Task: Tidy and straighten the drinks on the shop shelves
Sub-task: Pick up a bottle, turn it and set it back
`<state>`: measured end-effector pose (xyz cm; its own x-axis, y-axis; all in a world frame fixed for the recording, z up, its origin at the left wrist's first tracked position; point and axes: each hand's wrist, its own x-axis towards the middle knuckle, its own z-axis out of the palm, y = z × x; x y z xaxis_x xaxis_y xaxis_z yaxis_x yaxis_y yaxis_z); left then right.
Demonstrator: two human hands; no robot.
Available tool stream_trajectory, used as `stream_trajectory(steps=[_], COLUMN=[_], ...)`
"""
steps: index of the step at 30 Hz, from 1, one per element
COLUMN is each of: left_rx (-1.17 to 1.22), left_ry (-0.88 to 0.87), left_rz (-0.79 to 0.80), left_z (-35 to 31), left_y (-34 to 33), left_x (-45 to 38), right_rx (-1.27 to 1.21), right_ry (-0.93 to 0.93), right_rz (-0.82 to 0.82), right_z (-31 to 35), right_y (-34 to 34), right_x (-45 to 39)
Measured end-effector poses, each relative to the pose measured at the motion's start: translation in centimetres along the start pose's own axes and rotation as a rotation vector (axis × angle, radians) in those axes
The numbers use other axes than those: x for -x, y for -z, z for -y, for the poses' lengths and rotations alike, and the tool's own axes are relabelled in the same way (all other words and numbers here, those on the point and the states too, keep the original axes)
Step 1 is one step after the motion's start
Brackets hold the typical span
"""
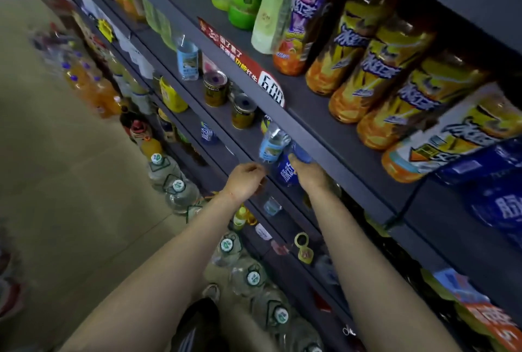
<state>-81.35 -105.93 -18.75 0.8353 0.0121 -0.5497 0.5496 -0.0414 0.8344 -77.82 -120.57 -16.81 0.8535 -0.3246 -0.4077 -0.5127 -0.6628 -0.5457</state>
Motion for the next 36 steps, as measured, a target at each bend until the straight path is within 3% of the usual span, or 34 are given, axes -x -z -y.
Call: stream_trajectory(steps=[7, 10, 12, 18, 25, 31, 36], left_rx=[-0.051, -0.158, -0.261, -0.102, 0.182, 0.128, 0.002], left_ry=[-0.065, -0.158, -0.201, -0.255, -0.435, -0.679, -0.817], left_rz=[0.142, 0.157, 0.160, 0.164, 0.149, 0.263, 0.404], left_z=[0.2, 0.6, 1.2, 3.3, 4.7, 0.4, -2.0], left_y=[0.4, -0.2, -0.6, -3.4, -14.6, -26.5, -36.2], left_x=[-1.6, -0.8, 0.3, 7.4, 21.5, 32.9, 38.7], right_rx=[-0.026, -0.241, -0.425, -0.493, -0.502, -0.384, -0.463], right_ry=[-0.045, -0.015, 0.029, 0.295, 0.482, 0.642, 0.677], right_rz=[-0.046, -0.094, -0.040, 0.127, 0.277, 0.179, -0.175], right_z=[-0.5, -1.3, -2.0, -5.6, -16.8, -26.4, -33.5], right_y=[-0.1, -0.7, -1.0, 1.5, 14.1, 26.9, 34.6], right_x=[0.0, 1.8, 3.6, 9.9, 19.6, 27.1, 30.4])
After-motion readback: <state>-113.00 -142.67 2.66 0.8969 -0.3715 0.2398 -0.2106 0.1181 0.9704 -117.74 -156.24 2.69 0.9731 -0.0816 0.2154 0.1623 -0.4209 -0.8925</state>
